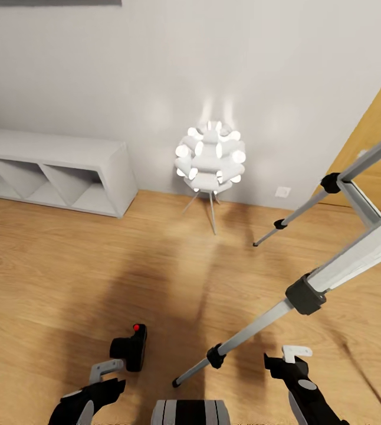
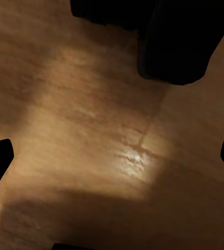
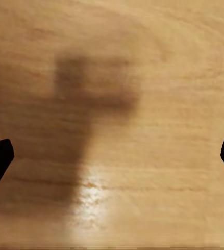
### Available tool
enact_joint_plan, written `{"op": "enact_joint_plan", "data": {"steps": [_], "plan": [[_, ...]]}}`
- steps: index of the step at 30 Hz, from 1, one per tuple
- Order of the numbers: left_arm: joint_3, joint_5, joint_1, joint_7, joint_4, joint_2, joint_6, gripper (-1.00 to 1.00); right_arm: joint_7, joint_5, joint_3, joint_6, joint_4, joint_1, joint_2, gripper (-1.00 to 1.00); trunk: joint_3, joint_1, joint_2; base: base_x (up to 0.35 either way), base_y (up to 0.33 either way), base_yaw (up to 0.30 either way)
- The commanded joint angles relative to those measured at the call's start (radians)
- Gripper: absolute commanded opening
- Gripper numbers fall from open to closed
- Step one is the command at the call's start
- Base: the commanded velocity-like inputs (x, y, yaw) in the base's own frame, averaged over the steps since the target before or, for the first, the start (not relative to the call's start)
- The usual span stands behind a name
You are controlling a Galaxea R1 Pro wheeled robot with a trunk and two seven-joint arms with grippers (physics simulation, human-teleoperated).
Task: Attach the digital camera to the camera tripod in the bedroom.
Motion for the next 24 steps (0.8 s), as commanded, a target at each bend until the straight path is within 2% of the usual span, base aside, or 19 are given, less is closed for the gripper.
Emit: {"op": "enact_joint_plan", "data": {"steps": [1,5,18,24], "plan": [[-0.001,0.011,0.000,0.007,-0.011,0.000,0.004,1.00,-0.002,0.006,0.000,0.007,-0.002,0.000,0.000,1.00,-0.005,0.000,-0.001,0.000,0.000,0.000],[-0.003,0.009,0.000,0.008,-0.059,0.000,0.008,1.00,-0.002,0.005,0.000,0.007,-0.002,0.000,0.000,1.00,-0.020,0.002,-0.001,0.000,0.000,0.000],[-0.005,0.007,0.000,0.008,-0.072,-0.001,0.011,1.00,-0.002,0.005,0.000,0.007,-0.002,0.000,0.000,1.00,-0.070,0.008,-0.005,0.000,0.000,0.000],[-0.005,0.007,0.000,0.008,-0.073,-0.001,0.011,1.00,-0.002,0.005,0.000,0.005,-0.002,0.000,0.000,1.00,-0.070,0.008,-0.005,0.000,0.000,0.000]]}}
